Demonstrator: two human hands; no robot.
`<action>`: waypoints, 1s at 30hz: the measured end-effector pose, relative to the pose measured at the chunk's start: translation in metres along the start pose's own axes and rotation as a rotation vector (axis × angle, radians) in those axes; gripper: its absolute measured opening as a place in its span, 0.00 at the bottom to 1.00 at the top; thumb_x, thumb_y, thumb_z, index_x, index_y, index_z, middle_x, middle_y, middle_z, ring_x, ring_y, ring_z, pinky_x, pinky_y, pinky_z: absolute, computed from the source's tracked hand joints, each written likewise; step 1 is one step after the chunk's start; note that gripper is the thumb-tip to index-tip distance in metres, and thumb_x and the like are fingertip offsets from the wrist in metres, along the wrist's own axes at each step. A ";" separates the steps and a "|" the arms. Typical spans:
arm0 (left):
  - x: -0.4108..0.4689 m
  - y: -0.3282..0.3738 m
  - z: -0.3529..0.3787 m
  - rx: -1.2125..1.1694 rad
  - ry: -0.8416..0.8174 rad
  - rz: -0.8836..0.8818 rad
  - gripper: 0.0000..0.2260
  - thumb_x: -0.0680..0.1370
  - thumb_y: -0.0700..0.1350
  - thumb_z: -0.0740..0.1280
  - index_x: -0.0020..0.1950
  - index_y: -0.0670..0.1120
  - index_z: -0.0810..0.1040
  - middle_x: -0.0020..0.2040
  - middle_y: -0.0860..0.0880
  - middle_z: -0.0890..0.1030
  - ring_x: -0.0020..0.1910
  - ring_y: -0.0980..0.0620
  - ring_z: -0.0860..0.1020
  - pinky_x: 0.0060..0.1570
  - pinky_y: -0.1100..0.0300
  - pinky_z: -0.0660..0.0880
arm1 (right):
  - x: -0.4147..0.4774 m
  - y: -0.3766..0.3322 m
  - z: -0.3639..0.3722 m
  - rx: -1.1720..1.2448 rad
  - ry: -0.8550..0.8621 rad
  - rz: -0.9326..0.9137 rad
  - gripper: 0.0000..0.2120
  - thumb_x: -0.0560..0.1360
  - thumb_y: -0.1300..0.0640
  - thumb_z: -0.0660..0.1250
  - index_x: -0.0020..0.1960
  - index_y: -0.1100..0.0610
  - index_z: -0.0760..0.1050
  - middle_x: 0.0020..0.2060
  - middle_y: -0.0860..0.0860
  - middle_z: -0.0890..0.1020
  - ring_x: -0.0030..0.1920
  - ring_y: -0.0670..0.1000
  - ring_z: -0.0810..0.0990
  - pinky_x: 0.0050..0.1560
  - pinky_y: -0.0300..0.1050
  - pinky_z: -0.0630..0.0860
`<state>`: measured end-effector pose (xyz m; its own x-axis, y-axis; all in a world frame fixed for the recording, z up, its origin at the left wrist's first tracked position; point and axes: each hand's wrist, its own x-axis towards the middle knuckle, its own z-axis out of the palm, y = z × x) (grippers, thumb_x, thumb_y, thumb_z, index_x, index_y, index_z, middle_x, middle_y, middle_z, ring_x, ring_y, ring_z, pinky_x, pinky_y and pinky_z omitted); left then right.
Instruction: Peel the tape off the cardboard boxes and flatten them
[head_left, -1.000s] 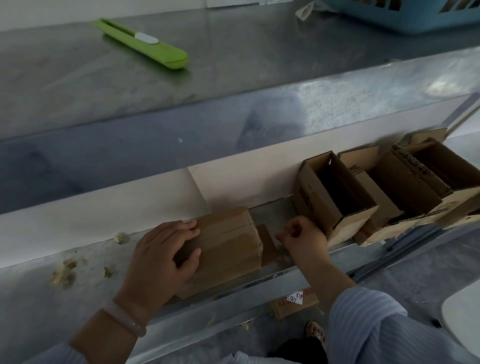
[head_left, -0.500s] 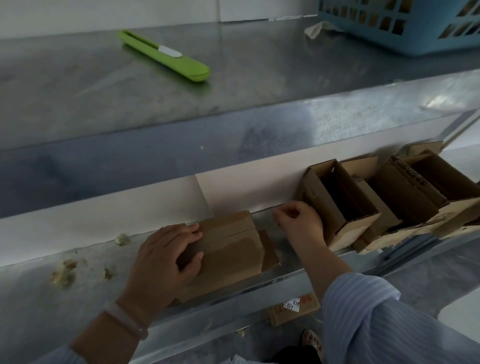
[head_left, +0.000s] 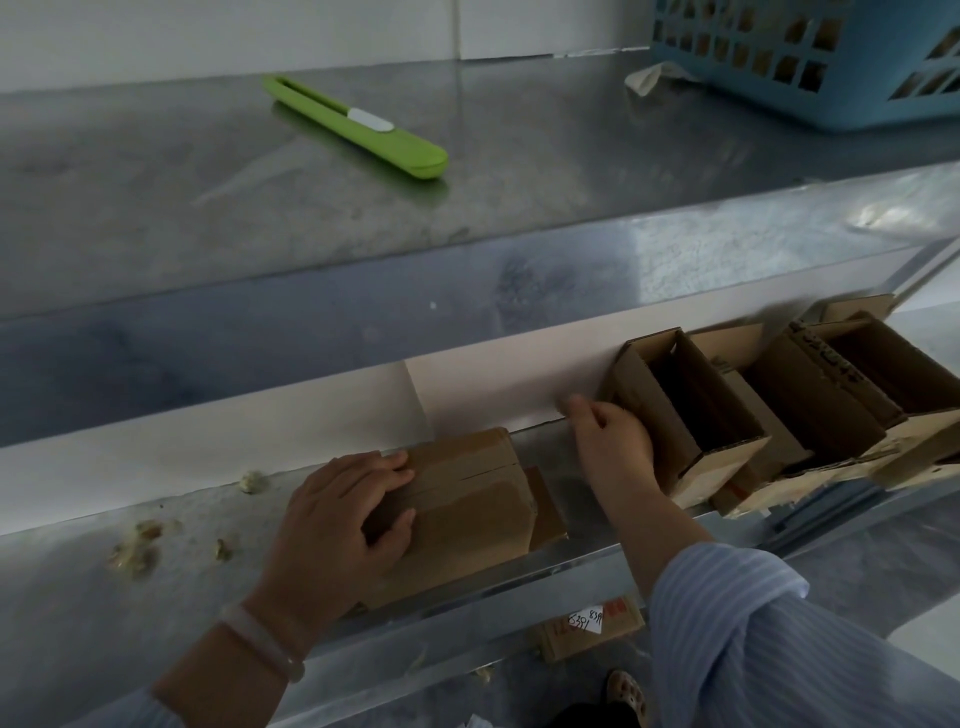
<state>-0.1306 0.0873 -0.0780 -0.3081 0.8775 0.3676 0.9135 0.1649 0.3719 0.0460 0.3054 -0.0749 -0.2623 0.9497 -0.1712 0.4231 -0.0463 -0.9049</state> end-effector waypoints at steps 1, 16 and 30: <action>0.000 0.000 0.000 0.003 -0.003 0.000 0.18 0.74 0.57 0.63 0.58 0.49 0.81 0.61 0.57 0.78 0.62 0.59 0.74 0.64 0.57 0.69 | 0.000 0.000 -0.001 -0.002 0.011 0.000 0.05 0.80 0.48 0.63 0.49 0.47 0.76 0.40 0.46 0.78 0.41 0.44 0.75 0.38 0.38 0.70; 0.000 0.000 -0.001 -0.001 0.006 -0.003 0.18 0.74 0.57 0.63 0.58 0.49 0.81 0.61 0.57 0.78 0.61 0.60 0.73 0.63 0.57 0.70 | 0.003 0.006 -0.003 -0.059 0.024 -0.015 0.13 0.80 0.55 0.64 0.63 0.46 0.73 0.50 0.45 0.76 0.44 0.42 0.73 0.39 0.35 0.69; 0.000 -0.002 0.000 0.026 -0.011 -0.005 0.19 0.74 0.58 0.62 0.58 0.50 0.81 0.61 0.57 0.78 0.62 0.61 0.72 0.65 0.63 0.65 | -0.002 0.006 0.000 0.012 -0.046 0.061 0.01 0.77 0.52 0.69 0.46 0.48 0.78 0.41 0.48 0.81 0.45 0.51 0.80 0.47 0.47 0.79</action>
<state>-0.1322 0.0868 -0.0785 -0.3094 0.8817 0.3563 0.9187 0.1804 0.3513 0.0491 0.3037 -0.0798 -0.2760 0.9299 -0.2432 0.4294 -0.1071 -0.8967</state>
